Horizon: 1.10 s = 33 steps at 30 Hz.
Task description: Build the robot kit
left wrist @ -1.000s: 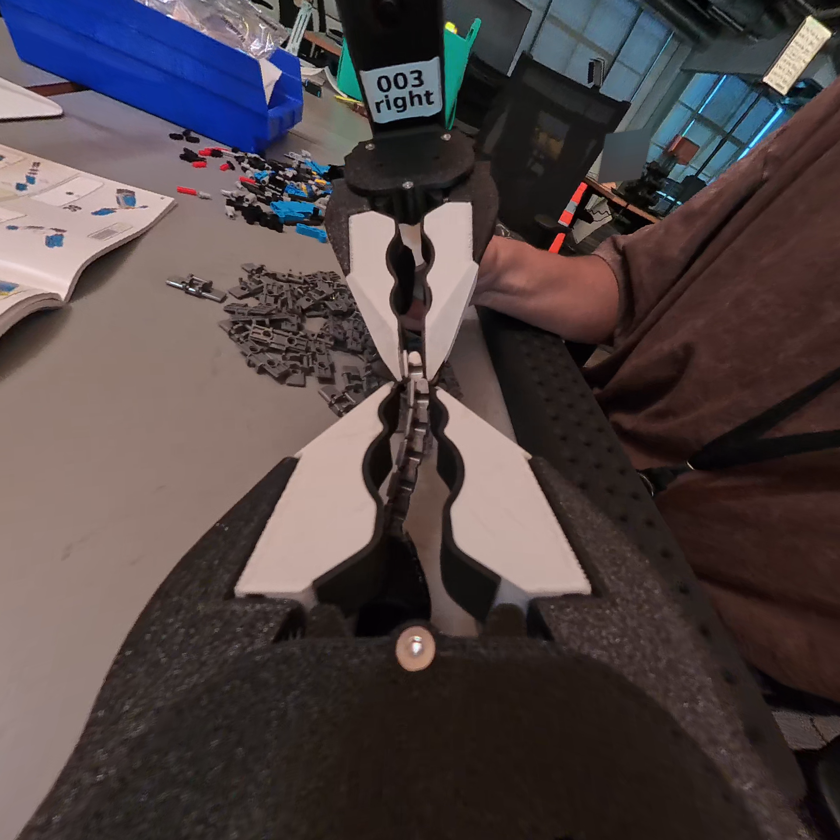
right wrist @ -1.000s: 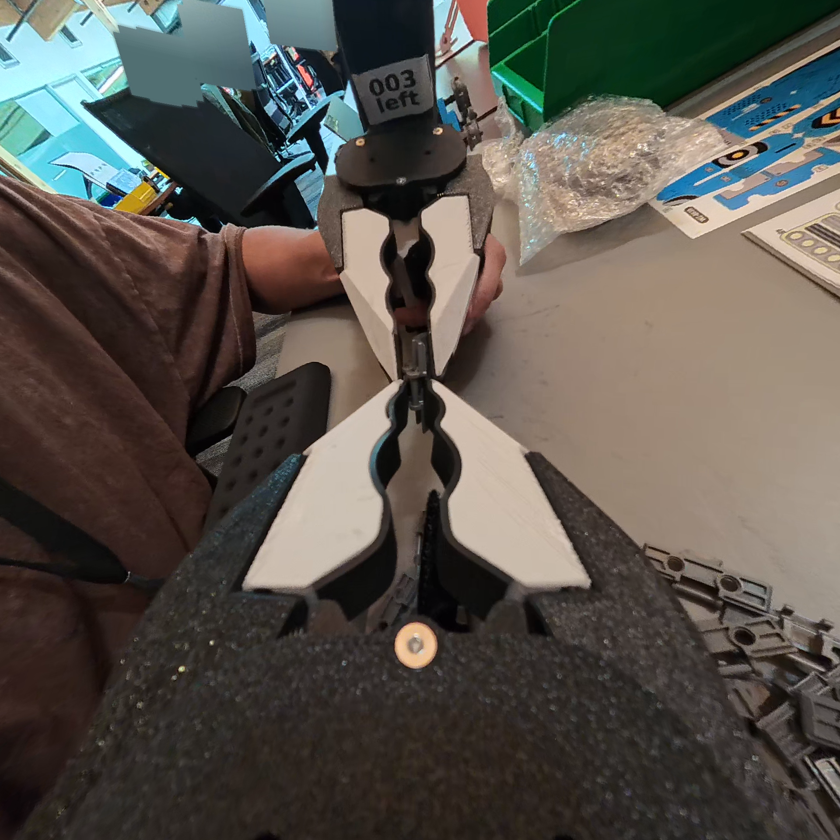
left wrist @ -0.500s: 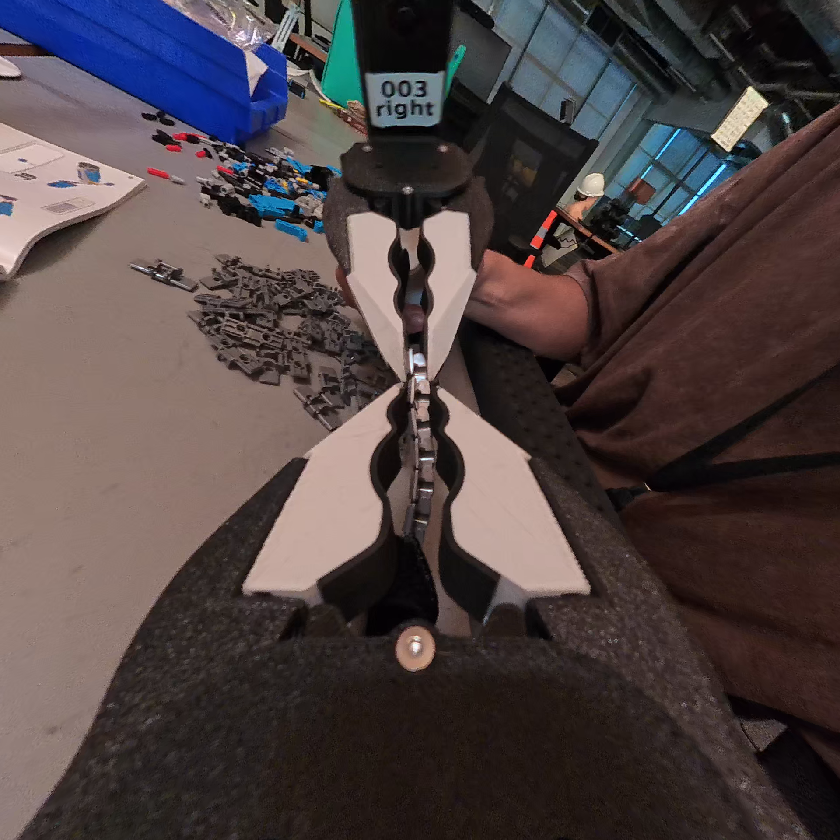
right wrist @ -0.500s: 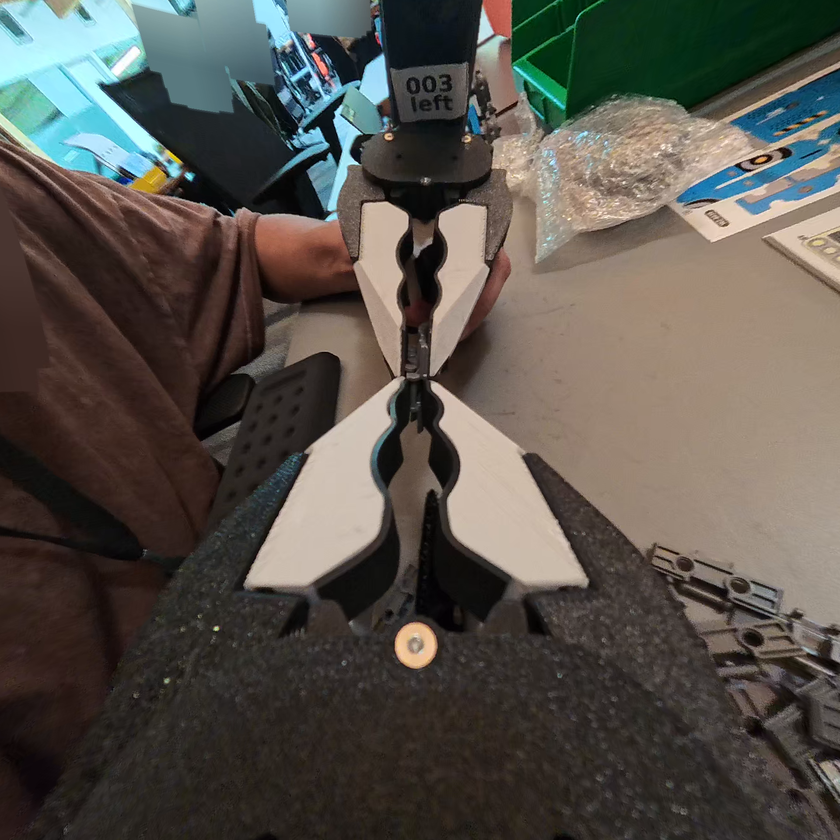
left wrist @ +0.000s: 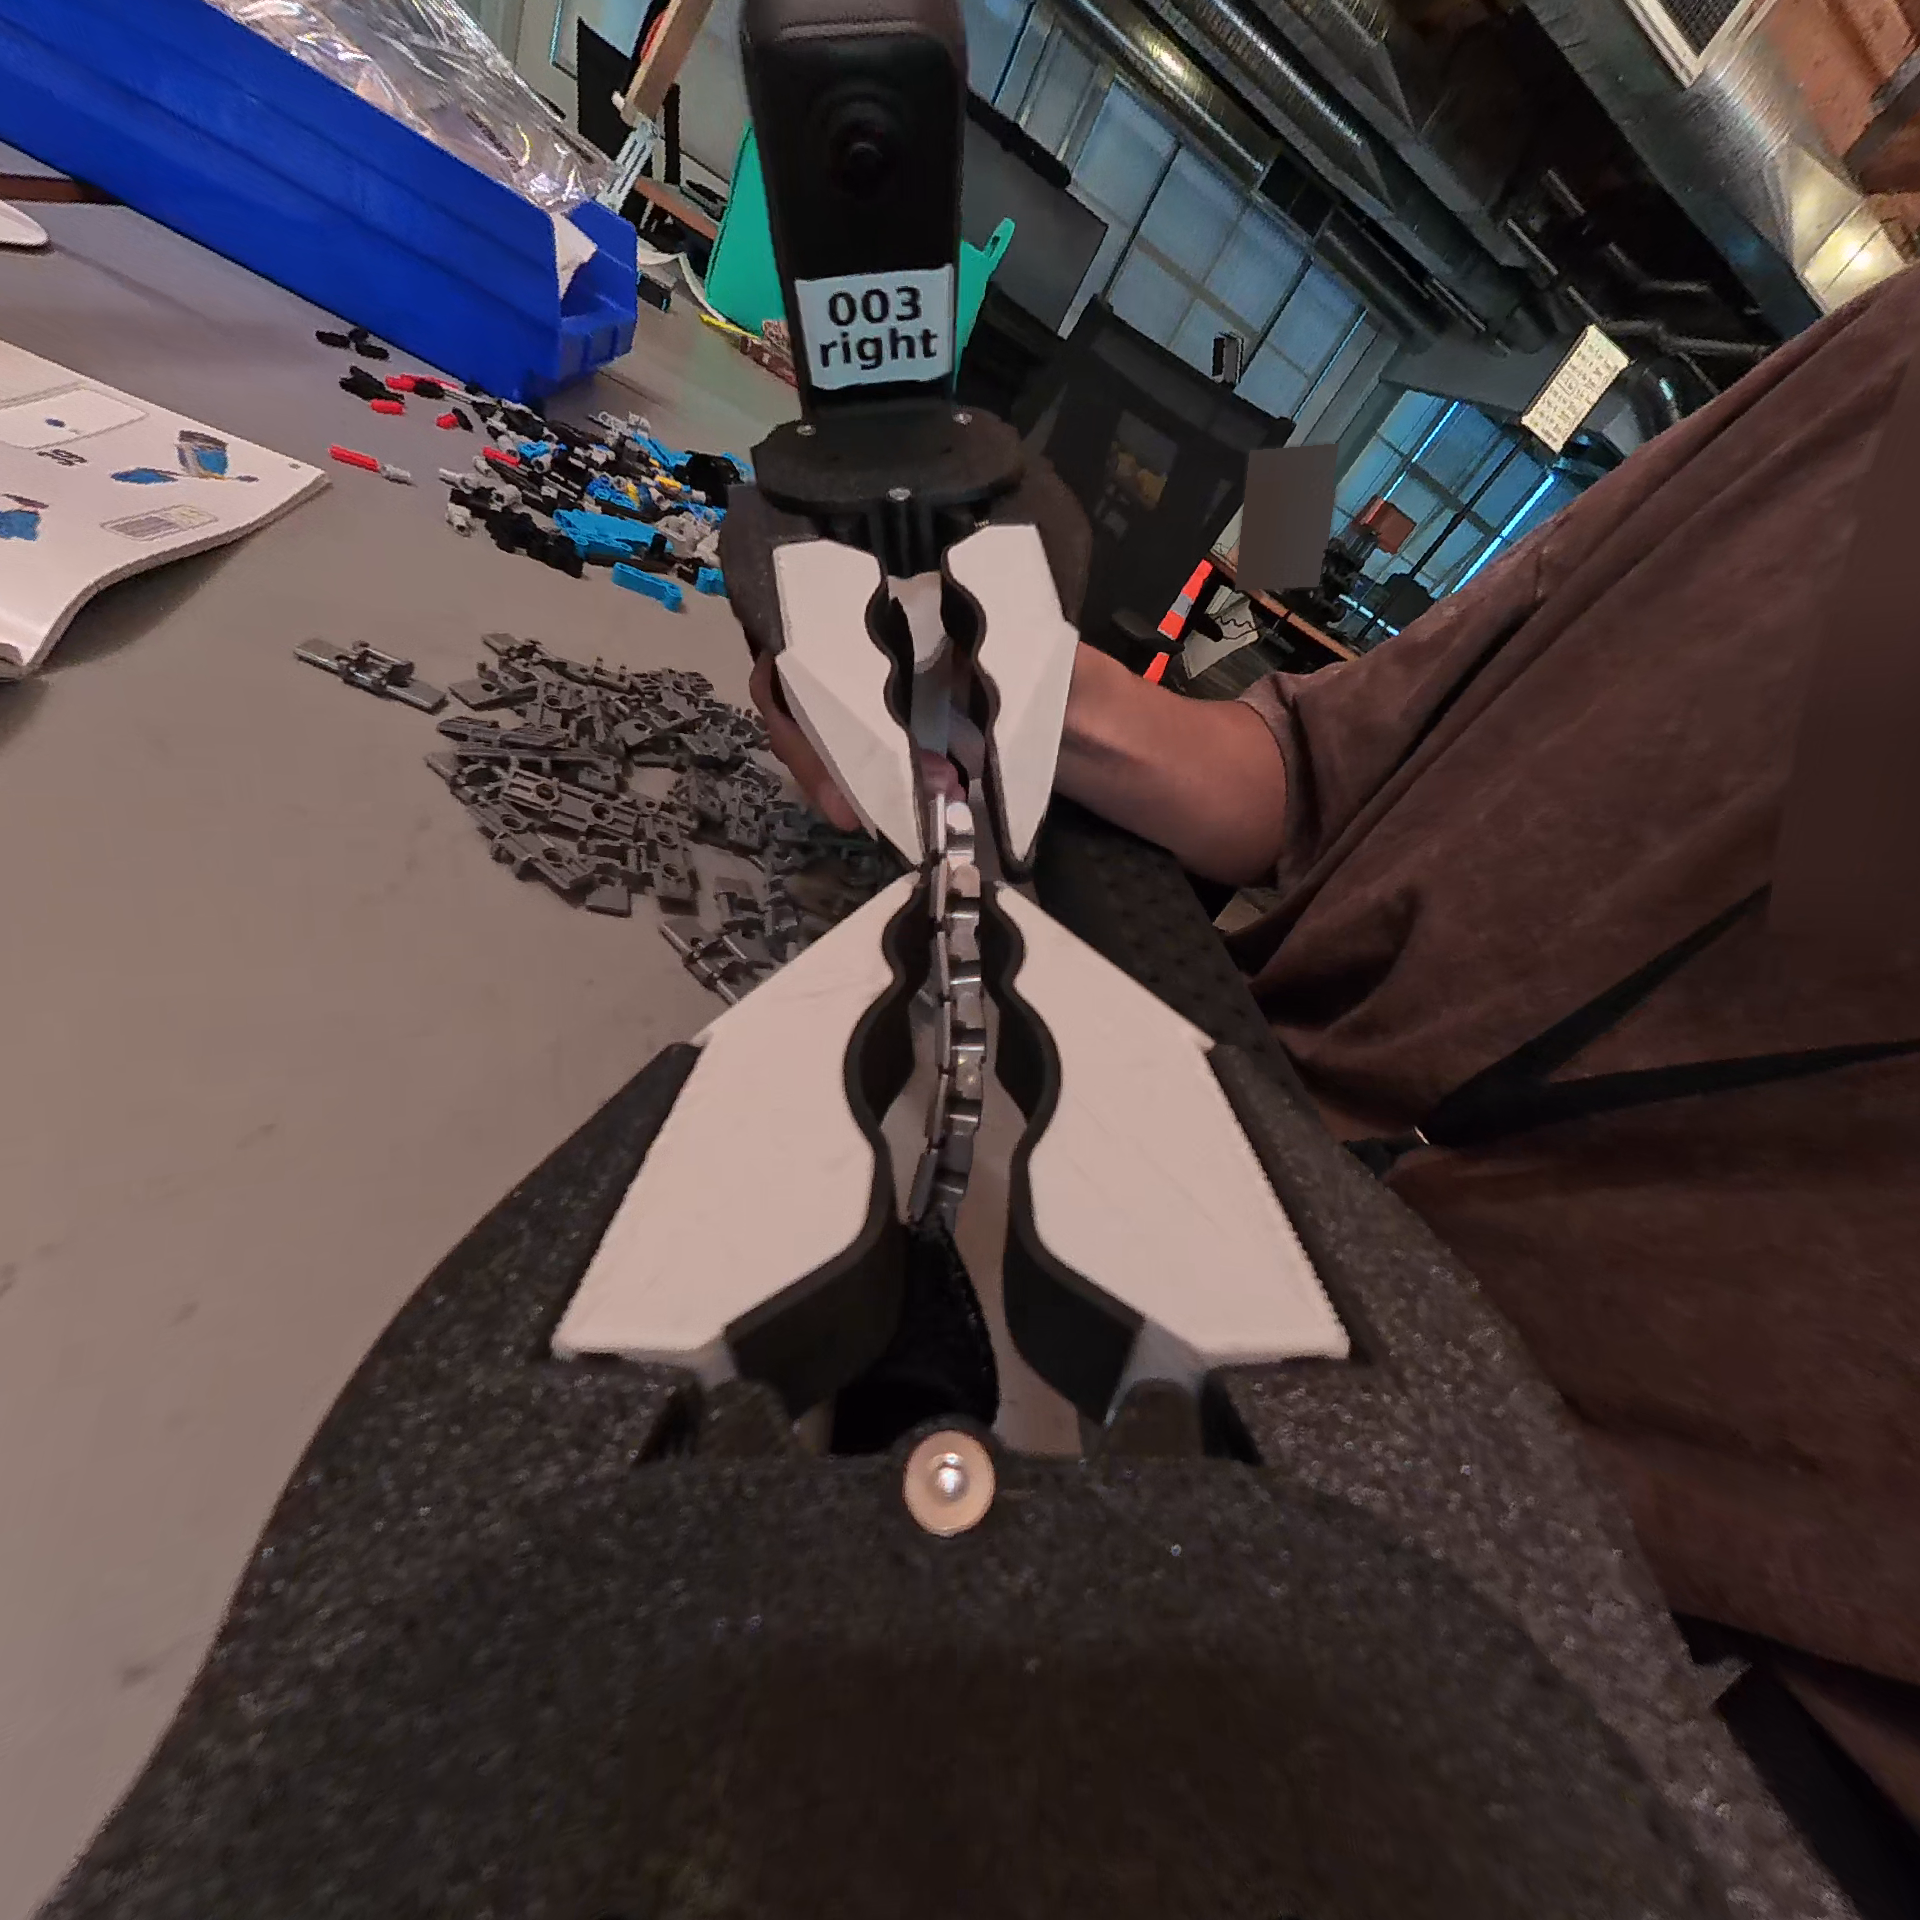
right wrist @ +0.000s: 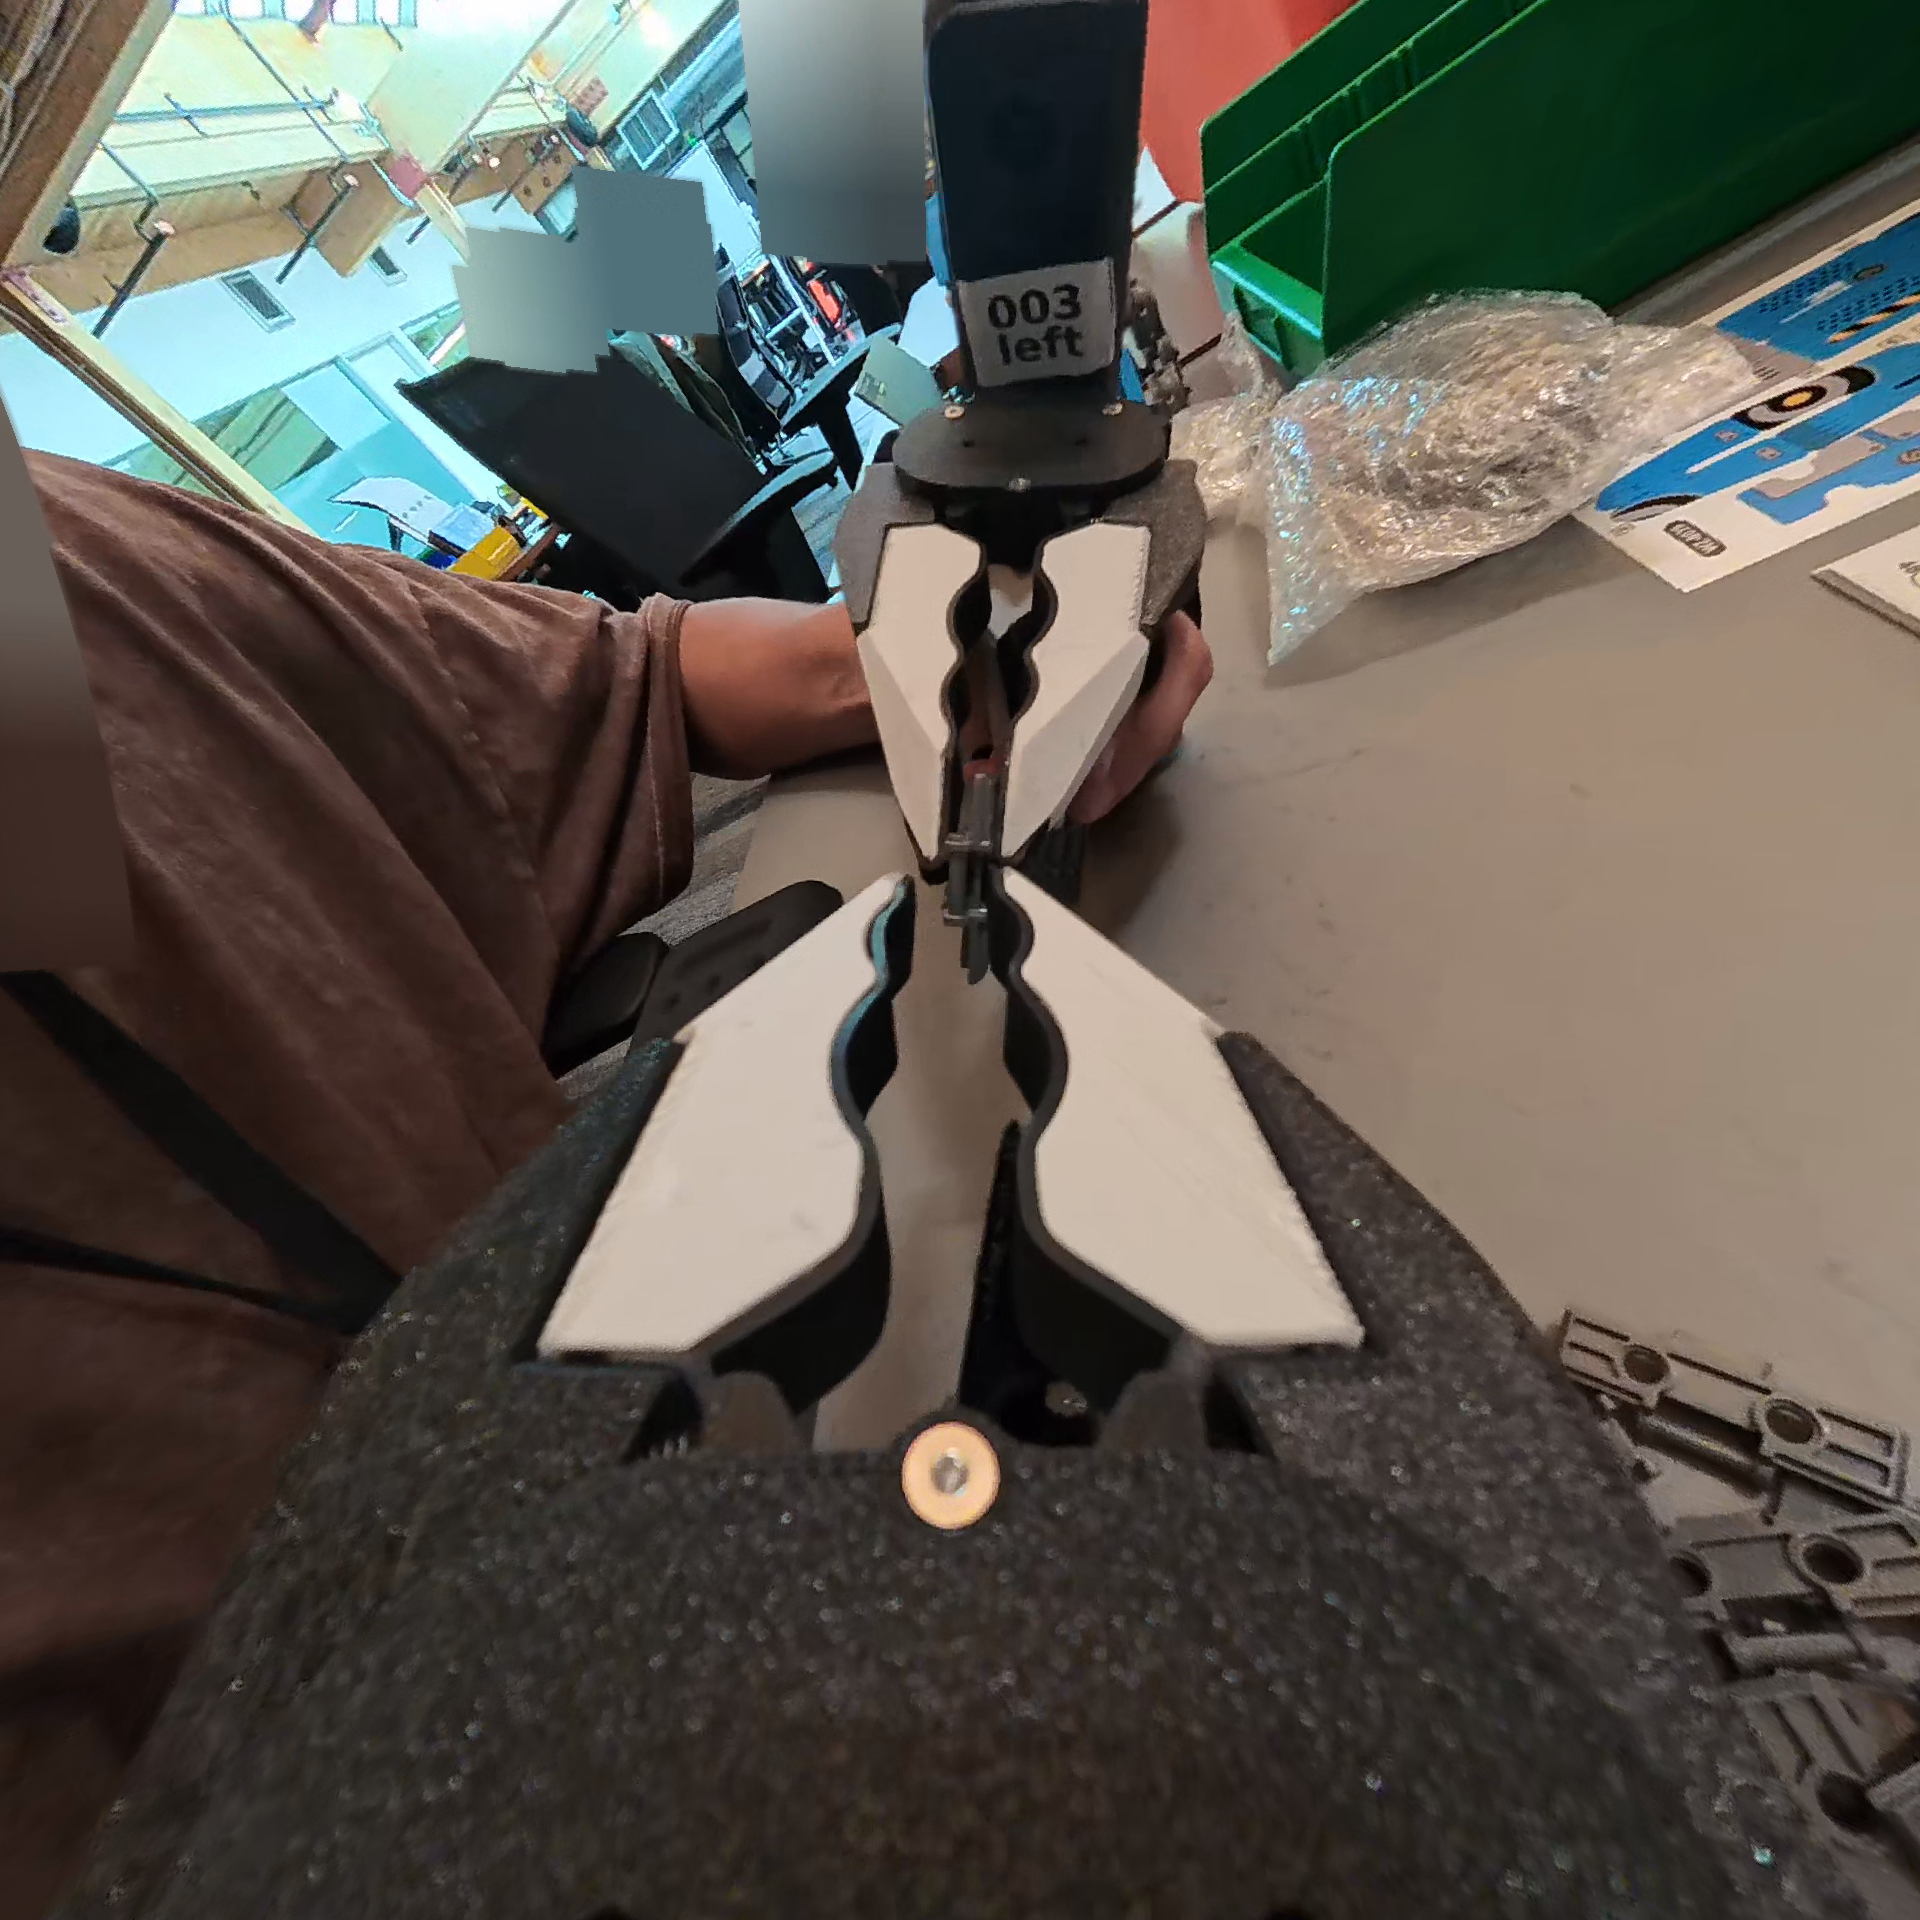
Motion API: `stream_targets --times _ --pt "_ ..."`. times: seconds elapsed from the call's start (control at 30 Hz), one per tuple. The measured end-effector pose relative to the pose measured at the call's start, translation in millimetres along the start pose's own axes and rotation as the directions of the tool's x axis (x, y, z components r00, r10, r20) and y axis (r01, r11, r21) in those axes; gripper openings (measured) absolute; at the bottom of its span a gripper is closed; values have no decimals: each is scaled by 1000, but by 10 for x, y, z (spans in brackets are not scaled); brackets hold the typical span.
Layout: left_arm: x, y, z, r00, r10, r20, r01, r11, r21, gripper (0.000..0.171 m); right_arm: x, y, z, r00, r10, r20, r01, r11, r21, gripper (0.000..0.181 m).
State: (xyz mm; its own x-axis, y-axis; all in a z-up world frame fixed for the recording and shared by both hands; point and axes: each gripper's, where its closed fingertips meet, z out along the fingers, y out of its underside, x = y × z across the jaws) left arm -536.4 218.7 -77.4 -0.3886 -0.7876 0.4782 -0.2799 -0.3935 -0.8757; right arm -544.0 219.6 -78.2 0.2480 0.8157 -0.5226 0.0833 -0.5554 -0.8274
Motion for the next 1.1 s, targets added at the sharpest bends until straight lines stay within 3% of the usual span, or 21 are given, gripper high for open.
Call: stream_targets --times 0.23,0.43,0.6,0.9,1.1 --pt "-36 -25 -2 1000 -9 18 9 1000 22 7 67 -26 -12 997 -40 -64 41 999 8 8" --pt "-59 -47 -15 1000 -10 29 9 999 37 7 96 19 0 995 -52 -88 50 999 -21 19" --pt "-49 -62 -7 999 5 35 -7 999 45 7 97 24 62 989 -98 -115 93 995 -43 10" --pt "11 -4 38 996 72 49 -72 997 9 7 24 113 62 995 -78 -63 73 994 -83 8" --pt "97 -30 56 999 -33 -43 35 999 38 7 -76 101 60 999 -42 10 42 998 -54 7"
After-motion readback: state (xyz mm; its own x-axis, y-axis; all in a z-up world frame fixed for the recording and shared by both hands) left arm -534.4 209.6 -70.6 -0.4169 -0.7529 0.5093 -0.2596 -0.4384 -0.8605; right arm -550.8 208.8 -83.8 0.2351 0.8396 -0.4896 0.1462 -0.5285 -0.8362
